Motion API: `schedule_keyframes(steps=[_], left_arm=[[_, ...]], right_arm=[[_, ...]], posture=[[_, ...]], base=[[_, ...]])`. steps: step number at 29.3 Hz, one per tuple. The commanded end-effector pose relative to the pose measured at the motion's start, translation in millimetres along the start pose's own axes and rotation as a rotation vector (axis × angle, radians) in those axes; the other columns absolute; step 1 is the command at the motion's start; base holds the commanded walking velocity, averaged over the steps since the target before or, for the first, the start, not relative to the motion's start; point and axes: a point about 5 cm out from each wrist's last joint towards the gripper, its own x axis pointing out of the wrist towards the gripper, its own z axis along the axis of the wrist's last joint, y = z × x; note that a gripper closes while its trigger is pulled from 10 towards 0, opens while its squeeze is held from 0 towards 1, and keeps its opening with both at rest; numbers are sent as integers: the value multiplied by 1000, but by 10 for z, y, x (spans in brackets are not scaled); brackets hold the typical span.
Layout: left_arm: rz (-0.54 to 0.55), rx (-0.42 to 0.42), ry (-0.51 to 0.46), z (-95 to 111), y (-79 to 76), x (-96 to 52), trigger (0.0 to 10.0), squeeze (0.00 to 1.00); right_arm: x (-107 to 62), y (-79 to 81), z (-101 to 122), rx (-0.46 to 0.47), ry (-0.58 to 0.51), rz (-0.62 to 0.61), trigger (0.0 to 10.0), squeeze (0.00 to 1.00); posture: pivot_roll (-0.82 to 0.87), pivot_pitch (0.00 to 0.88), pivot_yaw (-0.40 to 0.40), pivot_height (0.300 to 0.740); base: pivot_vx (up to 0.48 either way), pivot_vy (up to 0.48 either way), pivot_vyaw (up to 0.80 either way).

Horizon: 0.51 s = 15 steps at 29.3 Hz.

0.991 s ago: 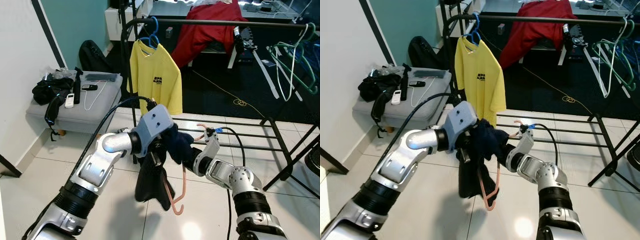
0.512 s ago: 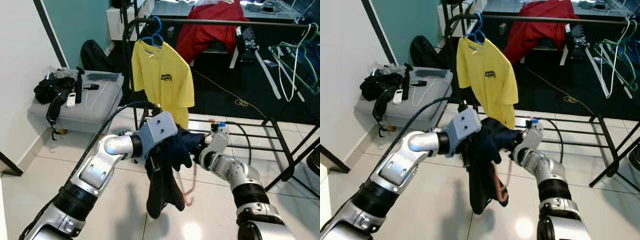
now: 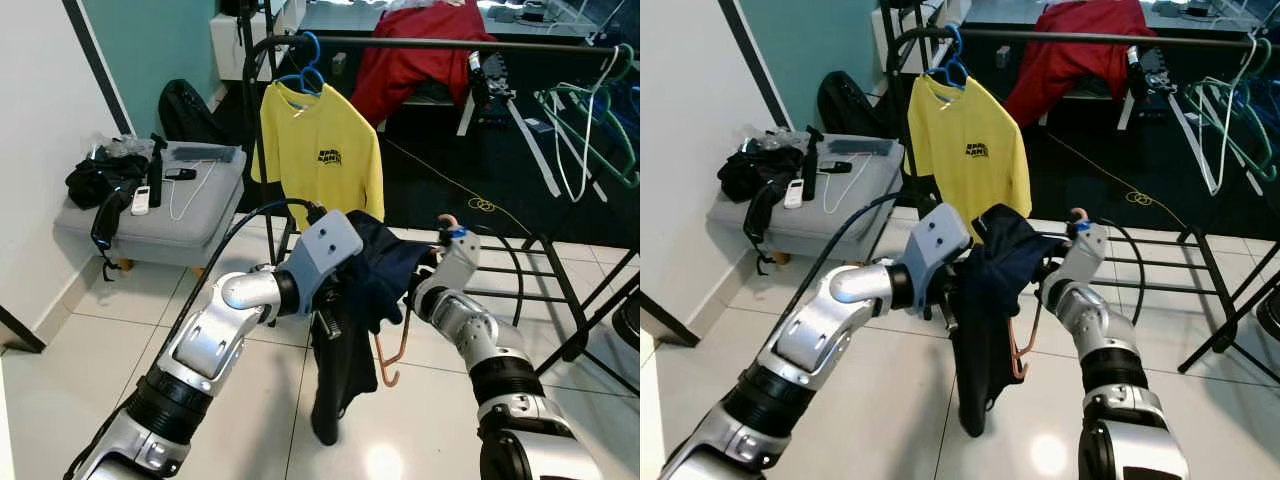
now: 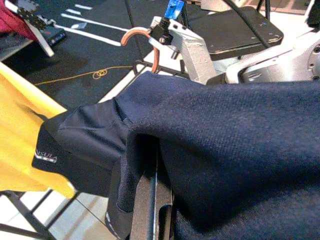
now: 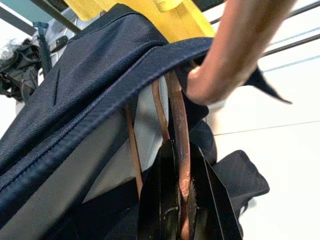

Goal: Hang hanger

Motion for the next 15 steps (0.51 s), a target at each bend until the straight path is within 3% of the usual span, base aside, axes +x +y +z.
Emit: schedule_keyframes(steps=[1,2,3,4,6,7,8,9,10,12,13,15], left_arm=[[-3,26,-56,132,-22,-15,10000,0],[19,24,-51,130,-14,-3,10000,0],[19,24,-51,130,-14,-3,10000,0],[64,25,-51,136,28,12,10000,0],[64,25,-51,136,28,12,10000,0],[108,11,-64,166,82,22,10000,0],[140,7,-80,210,132,28,10000,0],[159,6,-101,262,171,27,10000,0],[174,-3,-124,314,198,27,10000,0],[174,-3,-124,314,198,27,10000,0],[181,-8,-138,344,214,25,10000,0],[181,-8,-138,344,214,25,10000,0]], right_arm=[[4,21,-30,63,41,21,10000,0],[8,112,-71,126,80,94,10000,0],[8,112,-71,126,80,94,10000,0],[20,57,-72,90,51,10,10000,0],[20,57,-72,90,51,10,10000,0],[34,-26,-135,259,65,-78,10000,0],[30,-146,-220,212,72,-182,10000,0],[23,-218,-363,222,121,-234,10000,0],[22,-156,-537,93,234,-156,10000,0],[22,-156,-537,93,234,-156,10000,0],[10,-116,-651,-16,316,-97,10000,0],[10,-116,-651,-16,316,-97,10000,0]], posture=[[-57,105,34,740],[-57,105,34,740],[-57,105,34,740],[-58,106,31,740],[-58,106,31,740],[-59,105,31,740],[-55,102,29,740],[-55,98,29,740],[-53,97,30,740],[-53,97,30,740],[-51,96,31,740],[-51,96,31,740]], base=[[0,0,0],[0,0,0],[0,0,0],[0,0,0],[0,0,0],[0,0,0],[0,0,0],[0,0,0],[0,0,0],[0,0,0],[0,0,0],[0,0,0]])
